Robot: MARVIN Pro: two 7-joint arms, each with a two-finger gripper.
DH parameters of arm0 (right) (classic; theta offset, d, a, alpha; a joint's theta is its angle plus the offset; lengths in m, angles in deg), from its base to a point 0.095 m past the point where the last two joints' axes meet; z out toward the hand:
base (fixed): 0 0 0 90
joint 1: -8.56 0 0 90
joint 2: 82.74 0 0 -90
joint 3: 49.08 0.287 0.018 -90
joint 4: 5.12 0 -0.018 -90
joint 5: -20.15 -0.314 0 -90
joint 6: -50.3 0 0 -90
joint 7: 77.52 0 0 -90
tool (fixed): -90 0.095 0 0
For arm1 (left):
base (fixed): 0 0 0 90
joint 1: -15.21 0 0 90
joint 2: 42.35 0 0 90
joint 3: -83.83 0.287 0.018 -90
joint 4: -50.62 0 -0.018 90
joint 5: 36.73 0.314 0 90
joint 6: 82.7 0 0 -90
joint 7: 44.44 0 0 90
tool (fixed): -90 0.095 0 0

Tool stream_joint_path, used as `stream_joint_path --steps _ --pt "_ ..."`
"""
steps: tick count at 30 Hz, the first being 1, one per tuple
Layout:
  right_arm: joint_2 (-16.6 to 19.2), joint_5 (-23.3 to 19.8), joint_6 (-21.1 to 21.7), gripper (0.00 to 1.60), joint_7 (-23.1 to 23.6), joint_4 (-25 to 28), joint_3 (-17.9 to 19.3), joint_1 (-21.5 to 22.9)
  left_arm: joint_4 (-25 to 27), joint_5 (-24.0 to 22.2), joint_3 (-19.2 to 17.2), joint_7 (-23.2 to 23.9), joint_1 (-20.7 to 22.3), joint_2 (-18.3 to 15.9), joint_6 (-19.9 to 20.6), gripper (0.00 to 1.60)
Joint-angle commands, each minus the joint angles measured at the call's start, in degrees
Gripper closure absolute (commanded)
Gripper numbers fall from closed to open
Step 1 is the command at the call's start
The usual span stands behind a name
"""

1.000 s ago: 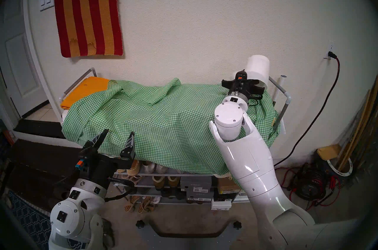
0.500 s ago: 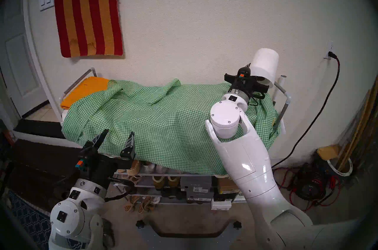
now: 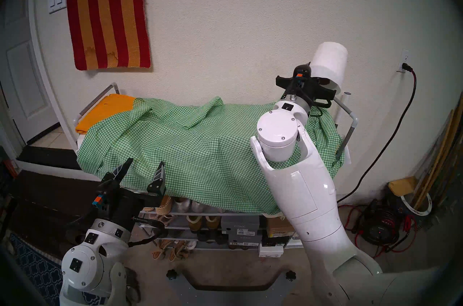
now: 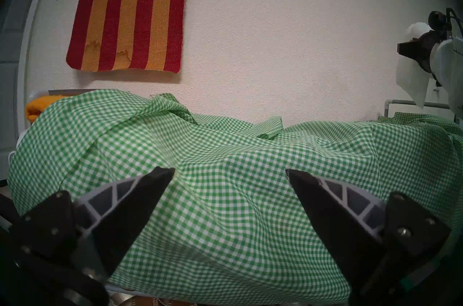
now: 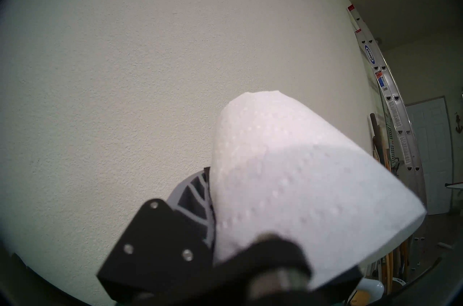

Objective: Lift the object off the cloth, cover the shoe rack with the cloth, put the object back

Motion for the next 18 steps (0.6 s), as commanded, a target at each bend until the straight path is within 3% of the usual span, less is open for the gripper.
stream_joint_path --steps 1,6,18 --pt "0.34 0.74 2.14 1.60 0.49 3.59 -0.33 0.48 0.08 -0.09 0.01 0.11 0.05 -0.09 0.12 0.00" --pt "-0.41 -0.66 8.11 1.60 2.25 5.86 1.67 1.11 0.08 -0.09 0.01 0.11 0.05 -0.09 0.12 0.00" --pt "2.11 -0.86 13.83 1.60 4.58 11.12 5.50 2.37 0.08 -0.08 0.01 0.10 0.05 -0.08 0.11 0.00"
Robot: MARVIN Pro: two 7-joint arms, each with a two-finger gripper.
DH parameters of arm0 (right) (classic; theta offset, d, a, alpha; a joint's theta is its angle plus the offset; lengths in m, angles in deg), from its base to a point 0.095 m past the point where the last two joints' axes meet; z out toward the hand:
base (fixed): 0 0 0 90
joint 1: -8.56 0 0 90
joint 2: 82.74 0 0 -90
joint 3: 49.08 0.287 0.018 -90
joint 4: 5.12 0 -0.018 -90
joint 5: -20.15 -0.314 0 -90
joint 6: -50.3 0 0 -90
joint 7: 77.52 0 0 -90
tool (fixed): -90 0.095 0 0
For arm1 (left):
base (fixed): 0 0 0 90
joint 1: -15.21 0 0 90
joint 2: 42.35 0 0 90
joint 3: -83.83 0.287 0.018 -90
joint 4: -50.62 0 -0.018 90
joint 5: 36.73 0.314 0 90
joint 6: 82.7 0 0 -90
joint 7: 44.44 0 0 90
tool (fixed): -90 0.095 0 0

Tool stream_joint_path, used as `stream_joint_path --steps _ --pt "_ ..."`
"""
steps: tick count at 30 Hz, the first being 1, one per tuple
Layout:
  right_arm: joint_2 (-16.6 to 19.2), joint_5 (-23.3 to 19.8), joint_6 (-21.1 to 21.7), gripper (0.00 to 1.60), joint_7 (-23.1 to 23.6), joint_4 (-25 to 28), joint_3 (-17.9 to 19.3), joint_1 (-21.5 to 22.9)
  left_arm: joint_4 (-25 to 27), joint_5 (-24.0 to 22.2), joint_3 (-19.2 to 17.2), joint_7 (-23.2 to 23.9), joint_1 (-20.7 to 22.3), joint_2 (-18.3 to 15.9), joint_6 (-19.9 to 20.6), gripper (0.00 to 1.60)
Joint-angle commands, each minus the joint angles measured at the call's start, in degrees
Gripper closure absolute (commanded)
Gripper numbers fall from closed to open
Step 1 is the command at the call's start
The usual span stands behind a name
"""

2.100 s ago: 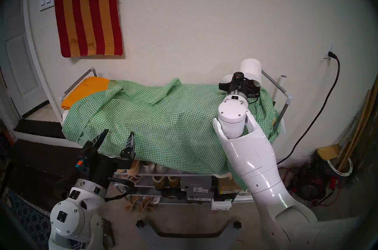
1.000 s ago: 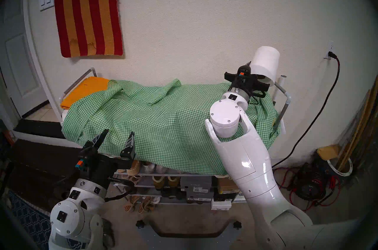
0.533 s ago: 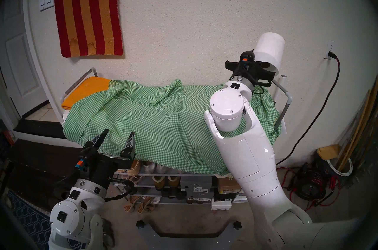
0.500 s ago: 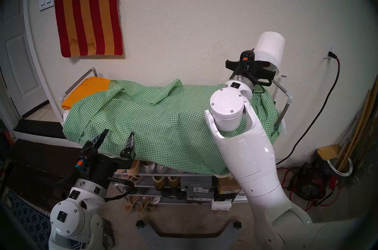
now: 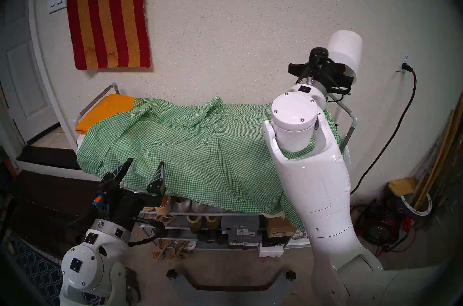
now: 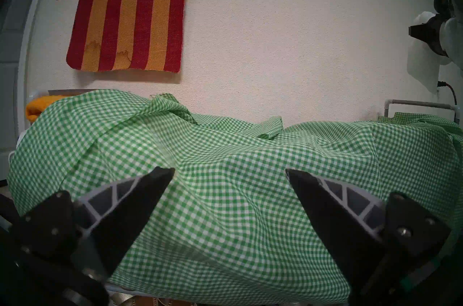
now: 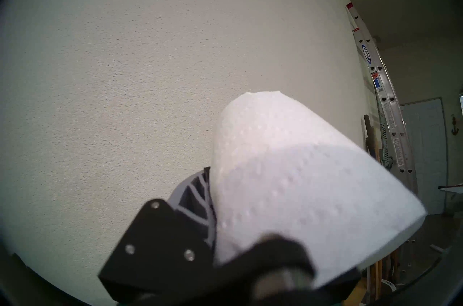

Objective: Lift the object off the cloth, cover the shoe rack with the cloth, put the object back

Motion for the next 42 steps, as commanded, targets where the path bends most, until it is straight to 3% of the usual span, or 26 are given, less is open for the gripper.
stream_joint_path --steps 1,11,23,31,42 --pt "1.96 0.56 3.49 1.60 1.00 3.82 1.78 0.86 0.08 -0.08 0.01 0.10 0.05 -0.08 0.11 0.00" --pt "4.99 0.81 7.62 1.60 2.67 7.03 6.30 1.01 0.08 -0.08 0.01 0.10 0.05 -0.08 0.11 0.00" --pt "8.43 -0.45 11.19 1.60 5.49 11.59 17.60 1.14 0.07 -0.07 0.02 0.09 0.05 -0.07 0.09 0.00" --pt "9.71 -0.20 13.81 1.60 5.91 18.31 21.60 -3.97 0.08 -0.07 0.01 0.10 0.05 -0.08 0.10 0.00" --pt "11.37 -2.44 12.93 1.60 8.32 18.63 29.90 -6.87 0.08 -0.08 0.01 0.11 0.05 -0.08 0.11 0.00"
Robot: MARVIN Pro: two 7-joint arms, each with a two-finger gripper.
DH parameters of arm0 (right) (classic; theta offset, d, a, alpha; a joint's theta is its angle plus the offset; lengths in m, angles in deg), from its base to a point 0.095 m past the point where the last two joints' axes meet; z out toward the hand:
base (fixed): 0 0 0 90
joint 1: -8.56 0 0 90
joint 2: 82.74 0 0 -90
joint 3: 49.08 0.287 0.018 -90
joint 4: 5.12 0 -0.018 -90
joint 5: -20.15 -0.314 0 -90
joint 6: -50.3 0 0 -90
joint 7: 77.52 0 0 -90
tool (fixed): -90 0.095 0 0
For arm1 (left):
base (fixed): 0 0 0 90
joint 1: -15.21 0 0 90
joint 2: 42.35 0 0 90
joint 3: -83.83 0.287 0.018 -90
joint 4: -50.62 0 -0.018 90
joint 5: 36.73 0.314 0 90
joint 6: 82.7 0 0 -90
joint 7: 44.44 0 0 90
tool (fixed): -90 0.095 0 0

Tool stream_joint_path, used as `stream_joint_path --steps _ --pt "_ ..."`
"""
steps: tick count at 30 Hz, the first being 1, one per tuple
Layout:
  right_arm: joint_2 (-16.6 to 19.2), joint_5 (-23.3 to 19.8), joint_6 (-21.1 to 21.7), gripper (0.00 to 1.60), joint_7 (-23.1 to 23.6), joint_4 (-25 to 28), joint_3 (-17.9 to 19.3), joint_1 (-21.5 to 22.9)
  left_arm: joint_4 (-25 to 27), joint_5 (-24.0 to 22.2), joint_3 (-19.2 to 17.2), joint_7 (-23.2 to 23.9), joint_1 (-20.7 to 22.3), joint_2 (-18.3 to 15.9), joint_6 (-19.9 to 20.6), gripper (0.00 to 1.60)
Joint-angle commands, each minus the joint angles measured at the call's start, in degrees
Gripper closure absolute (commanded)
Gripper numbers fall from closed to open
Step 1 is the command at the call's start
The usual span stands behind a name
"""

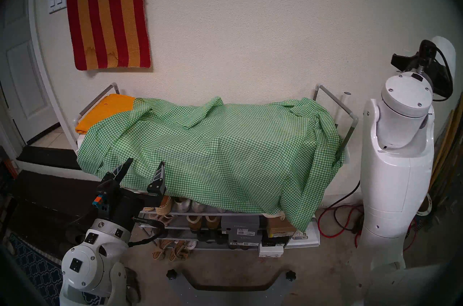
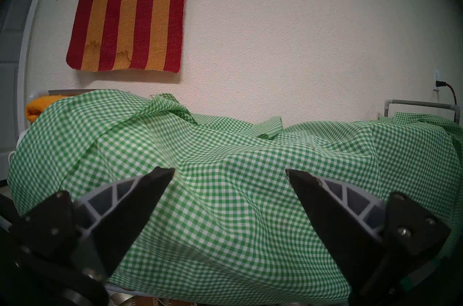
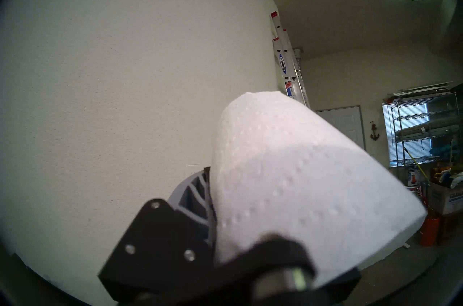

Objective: Lift the object off the cloth, cover the shoe rack with the cloth, put the object back

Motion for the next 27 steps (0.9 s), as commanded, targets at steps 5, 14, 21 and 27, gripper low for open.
stream_joint_path --steps 5,14,21,27 --pt "1.81 -2.18 -2.10 1.60 2.42 0.44 7.38 -4.09 0.08 -0.10 0.00 0.11 0.05 -0.08 0.11 0.00" --pt "-0.18 -4.86 -4.70 1.60 3.37 0.57 13.47 -7.71 0.08 -0.09 0.01 0.10 0.05 -0.08 0.11 0.00" --pt "-1.08 -7.61 -2.62 1.60 5.59 1.24 16.99 -8.38 0.08 -0.10 0.00 0.11 0.05 -0.08 0.12 0.00" --pt "0.06 -11.14 4.27 1.60 9.31 1.37 21.39 -6.65 0.07 -0.08 0.01 0.10 0.05 -0.07 0.09 0.00"
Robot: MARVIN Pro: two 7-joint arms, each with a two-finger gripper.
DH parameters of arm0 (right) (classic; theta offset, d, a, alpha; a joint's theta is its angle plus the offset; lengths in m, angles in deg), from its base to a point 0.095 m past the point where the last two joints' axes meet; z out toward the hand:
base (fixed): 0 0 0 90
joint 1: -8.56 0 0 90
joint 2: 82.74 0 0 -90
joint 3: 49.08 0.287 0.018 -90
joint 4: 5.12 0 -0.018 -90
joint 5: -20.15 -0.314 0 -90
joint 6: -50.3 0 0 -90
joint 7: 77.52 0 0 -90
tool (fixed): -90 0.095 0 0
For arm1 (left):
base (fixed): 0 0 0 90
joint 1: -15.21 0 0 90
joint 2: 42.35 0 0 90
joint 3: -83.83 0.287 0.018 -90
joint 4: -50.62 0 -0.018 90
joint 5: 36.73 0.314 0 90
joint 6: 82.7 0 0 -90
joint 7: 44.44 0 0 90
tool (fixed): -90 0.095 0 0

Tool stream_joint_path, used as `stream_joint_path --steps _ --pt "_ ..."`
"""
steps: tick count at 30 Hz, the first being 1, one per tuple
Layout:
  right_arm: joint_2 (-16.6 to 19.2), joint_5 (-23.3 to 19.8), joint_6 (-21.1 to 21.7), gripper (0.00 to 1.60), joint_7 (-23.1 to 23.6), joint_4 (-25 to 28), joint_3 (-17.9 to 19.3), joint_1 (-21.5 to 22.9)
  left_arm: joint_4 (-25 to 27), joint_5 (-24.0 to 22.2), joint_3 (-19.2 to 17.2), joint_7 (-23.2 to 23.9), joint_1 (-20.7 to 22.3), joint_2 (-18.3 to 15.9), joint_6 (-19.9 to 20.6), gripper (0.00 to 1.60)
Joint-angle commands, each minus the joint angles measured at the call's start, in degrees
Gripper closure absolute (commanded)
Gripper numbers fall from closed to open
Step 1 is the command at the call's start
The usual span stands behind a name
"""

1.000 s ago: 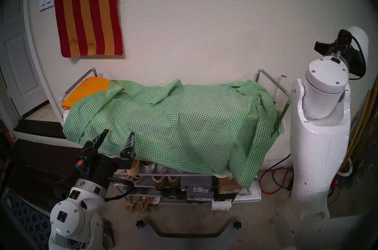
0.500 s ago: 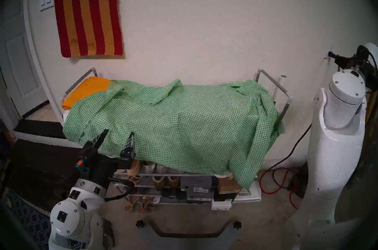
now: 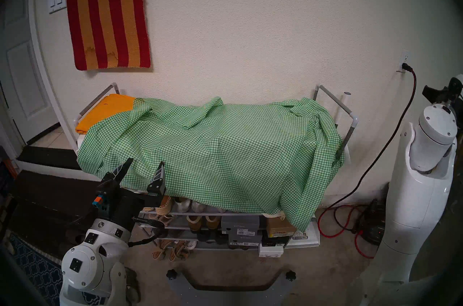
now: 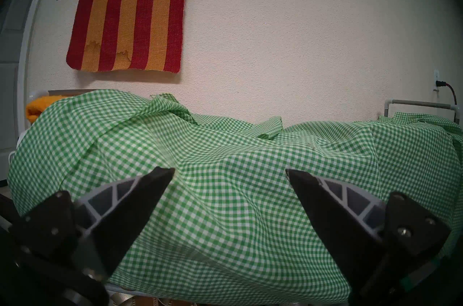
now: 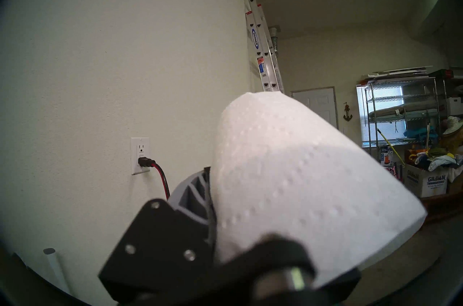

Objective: Lift the object off the cloth, cover the shoe rack with the cloth, put the object back

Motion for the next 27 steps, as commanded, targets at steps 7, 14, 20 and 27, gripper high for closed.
stream_joint_path --steps 7,14,20,27 --pt "3.15 -6.91 12.00 1.60 7.97 -0.63 8.86 1.47 0.07 -0.08 0.02 0.09 0.05 -0.07 0.09 0.00" --pt "5.76 -7.19 12.20 1.60 10.75 -0.03 9.16 -1.98 0.08 -0.09 0.01 0.10 0.05 -0.08 0.10 0.00" --pt "8.23 -7.40 12.20 1.60 12.87 0.05 9.28 -4.37 0.08 -0.09 0.01 0.10 0.05 -0.08 0.10 0.00" --pt "9.20 -8.86 12.20 1.60 14.36 -0.69 10.93 -4.79 0.08 -0.09 0.01 0.10 0.05 -0.08 0.10 0.00"
